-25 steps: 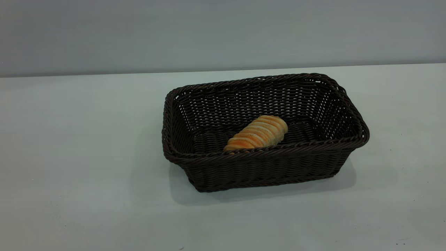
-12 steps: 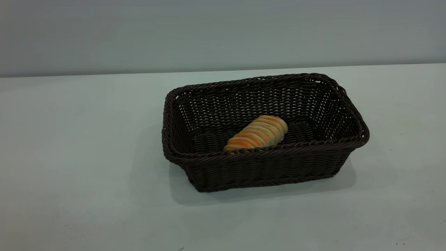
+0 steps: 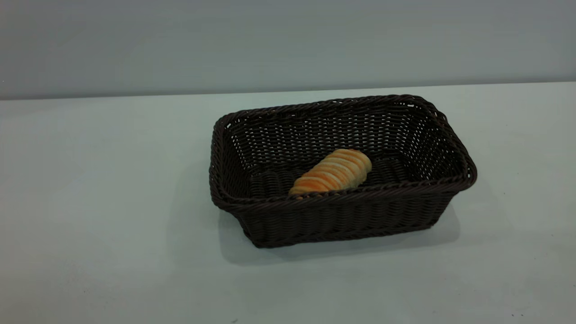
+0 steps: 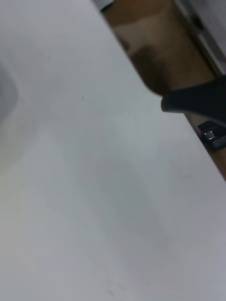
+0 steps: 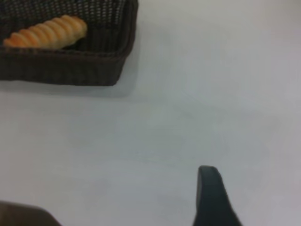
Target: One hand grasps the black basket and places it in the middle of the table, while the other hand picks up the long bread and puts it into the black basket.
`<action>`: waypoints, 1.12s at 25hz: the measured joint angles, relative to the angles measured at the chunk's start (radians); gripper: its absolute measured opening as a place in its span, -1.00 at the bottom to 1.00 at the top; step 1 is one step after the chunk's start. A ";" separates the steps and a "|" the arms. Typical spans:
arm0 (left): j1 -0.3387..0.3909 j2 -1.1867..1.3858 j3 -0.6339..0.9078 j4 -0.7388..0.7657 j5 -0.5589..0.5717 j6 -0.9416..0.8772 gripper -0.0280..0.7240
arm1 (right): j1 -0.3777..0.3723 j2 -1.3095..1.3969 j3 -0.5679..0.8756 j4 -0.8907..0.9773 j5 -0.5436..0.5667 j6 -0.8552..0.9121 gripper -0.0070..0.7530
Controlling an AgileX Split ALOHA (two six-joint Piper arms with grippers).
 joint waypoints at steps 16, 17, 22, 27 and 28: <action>0.434 -0.216 0.000 0.001 0.016 0.000 0.62 | -0.022 -0.001 0.000 0.000 0.000 0.000 0.23; 0.434 -0.216 0.000 0.001 0.016 0.000 0.62 | -0.022 -0.001 0.000 0.000 0.000 0.000 0.23; 0.434 -0.216 0.000 0.001 0.016 0.000 0.62 | -0.022 -0.001 0.000 0.000 0.000 0.000 0.23; 0.434 -0.216 0.000 0.001 0.016 0.000 0.62 | -0.022 -0.001 0.000 0.000 0.000 0.000 0.23; 0.434 -0.216 0.000 0.001 0.016 0.000 0.62 | -0.022 -0.001 0.000 0.000 0.000 0.000 0.23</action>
